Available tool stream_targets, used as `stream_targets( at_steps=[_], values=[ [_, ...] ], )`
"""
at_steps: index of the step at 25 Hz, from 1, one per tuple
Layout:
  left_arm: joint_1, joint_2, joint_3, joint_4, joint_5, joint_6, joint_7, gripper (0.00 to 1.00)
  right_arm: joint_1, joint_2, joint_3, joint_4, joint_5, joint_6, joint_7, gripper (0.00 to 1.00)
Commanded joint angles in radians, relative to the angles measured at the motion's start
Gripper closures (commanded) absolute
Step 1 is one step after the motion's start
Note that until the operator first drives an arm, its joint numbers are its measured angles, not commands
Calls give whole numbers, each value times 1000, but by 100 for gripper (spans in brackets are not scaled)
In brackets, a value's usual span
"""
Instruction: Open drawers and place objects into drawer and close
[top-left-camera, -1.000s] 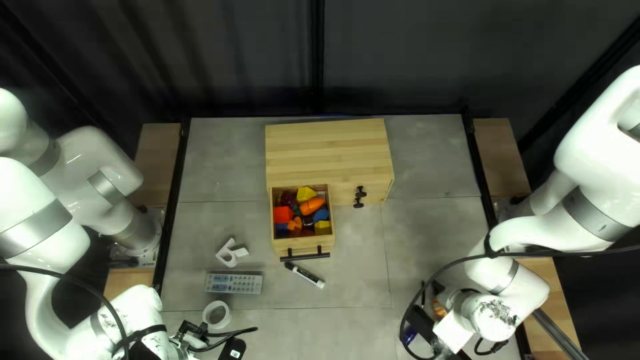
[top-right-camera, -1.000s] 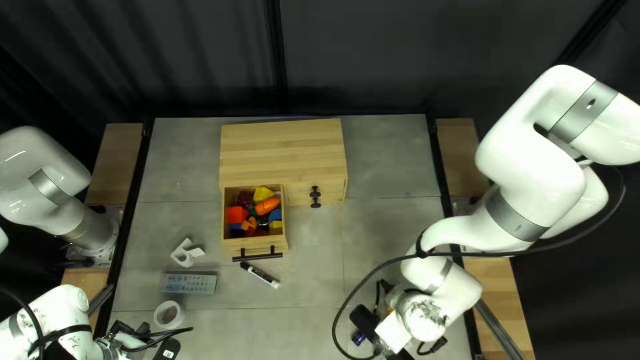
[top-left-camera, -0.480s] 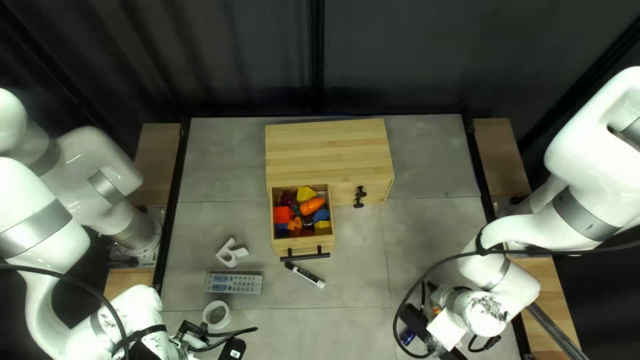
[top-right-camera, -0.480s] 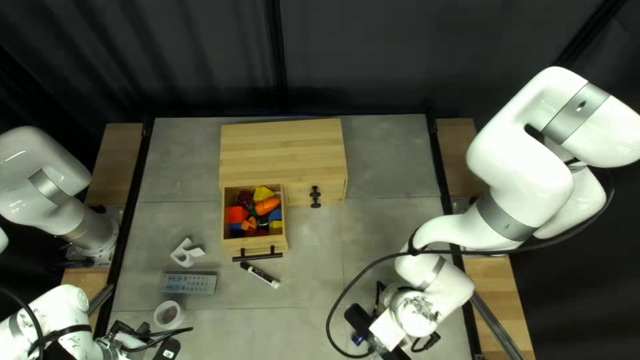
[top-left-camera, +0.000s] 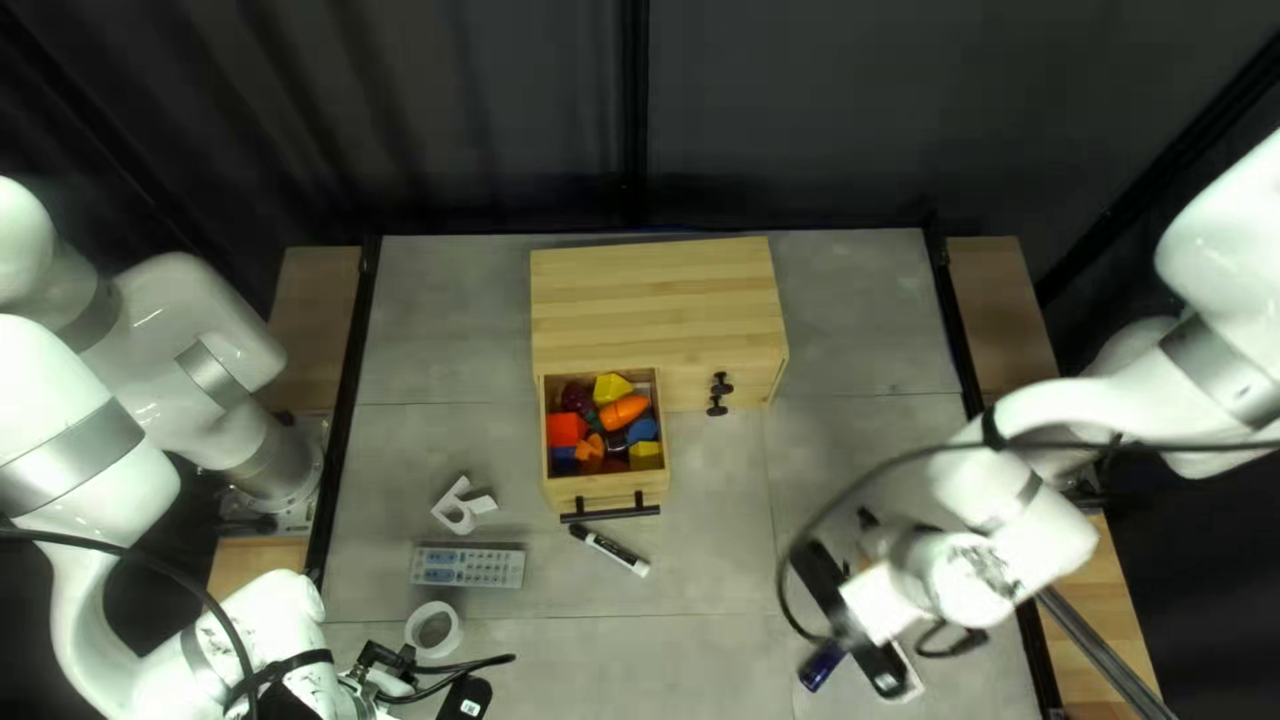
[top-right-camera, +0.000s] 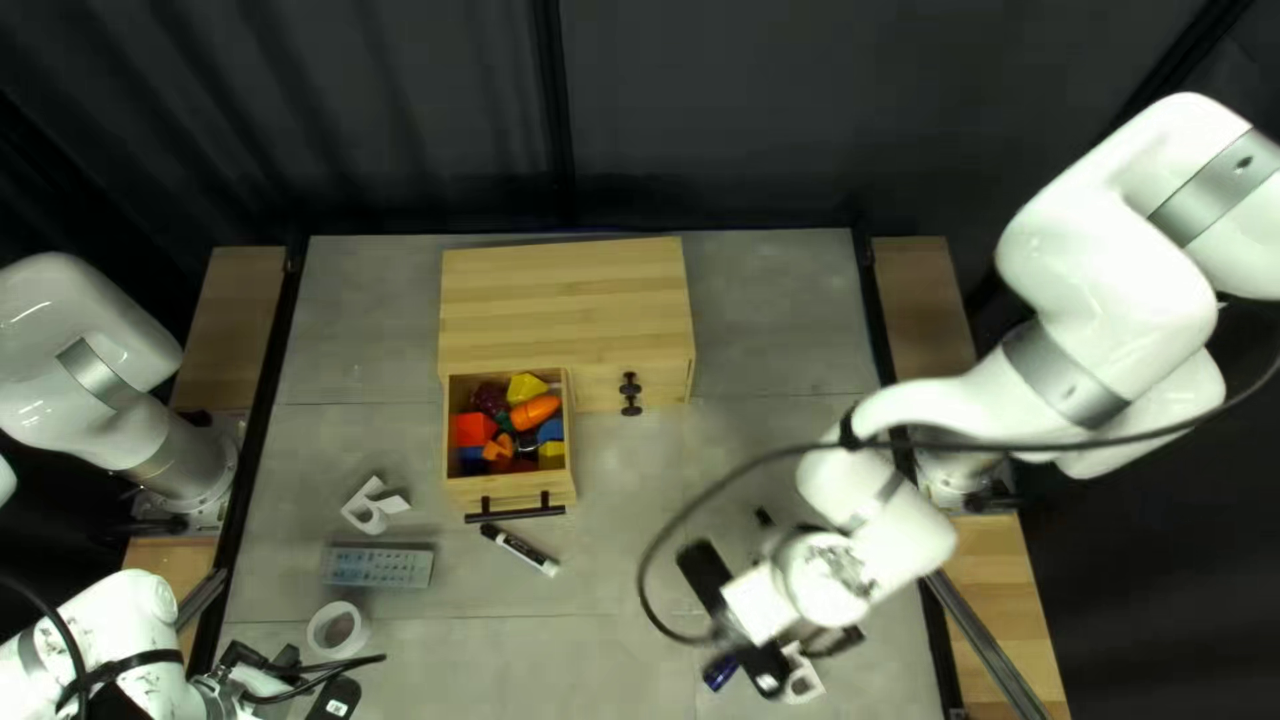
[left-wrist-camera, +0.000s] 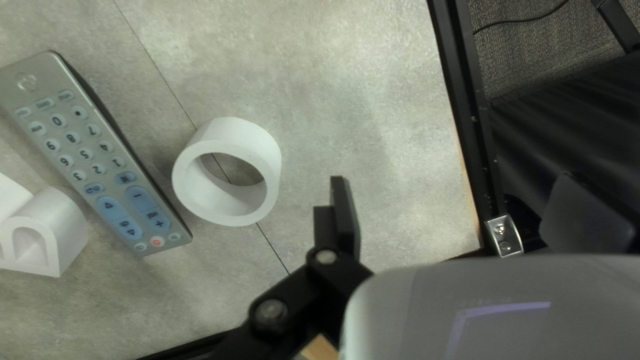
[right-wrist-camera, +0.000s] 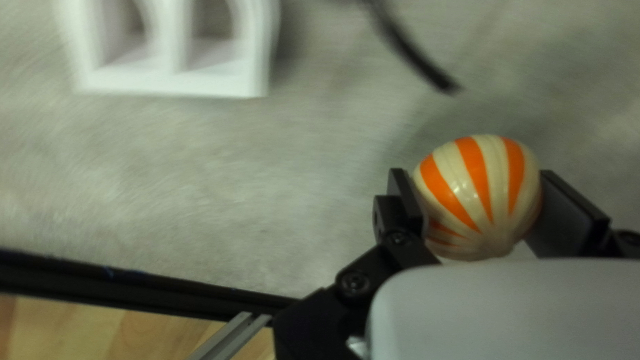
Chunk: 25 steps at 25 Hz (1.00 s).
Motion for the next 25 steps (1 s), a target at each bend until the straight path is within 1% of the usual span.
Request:
stream_targets(
  at_steps=[1, 2, 4, 5, 6, 7, 8, 11, 14, 17, 21, 23, 25],
  values=[
    [0, 0, 0, 0, 0, 0, 0, 0, -42, 106, -31, 223, -37, 138, 130, 100],
    [0, 0, 0, 0, 0, 0, 0, 0, -44, 124, -34, 257, -41, 158, 147, 100],
    [0, 0, 0, 0, 0, 0, 0, 0, -48, 196, -44, 393, -59, 236, 207, 100],
    [0, 0, 0, 0, 0, 0, 0, 0, -48, 216, -47, 426, -64, 256, 224, 100],
    [0, 0, 0, 0, 0, 0, 0, 0, -46, 257, -53, 498, -77, 298, 251, 100],
    [0, 0, 0, 0, 0, 0, 0, 0, -45, 277, -56, 533, -85, 315, 262, 100],
    [0, 0, 0, 0, 0, 0, 0, 0, -41, 314, -61, 596, -101, 347, 279, 100],
    [0, 0, 0, 0, 0, 0, 0, 0, -39, 350, -73, 667, -134, 373, 298, 100],
    [0, 0, 0, 0, 0, 0, 0, 0, -48, 344, -89, 665, -169, 344, 319, 100],
    [0, 0, 0, 0, 0, 0, 0, 0, -68, 339, -112, 625, -206, 254, 345, 100],
    [0, 0, 0, 0, 0, 0, 0, 0, -99, 339, -147, 547, -260, 89, 393, 100],
    [0, 0, 0, 0, 0, 0, 0, 0, -109, 346, -158, 535, -277, 38, 401, 100],
    [0, 0, 0, 0, 0, 0, 0, 0, -118, 360, -165, 546, -284, 15, 396, 100]
  ],
)
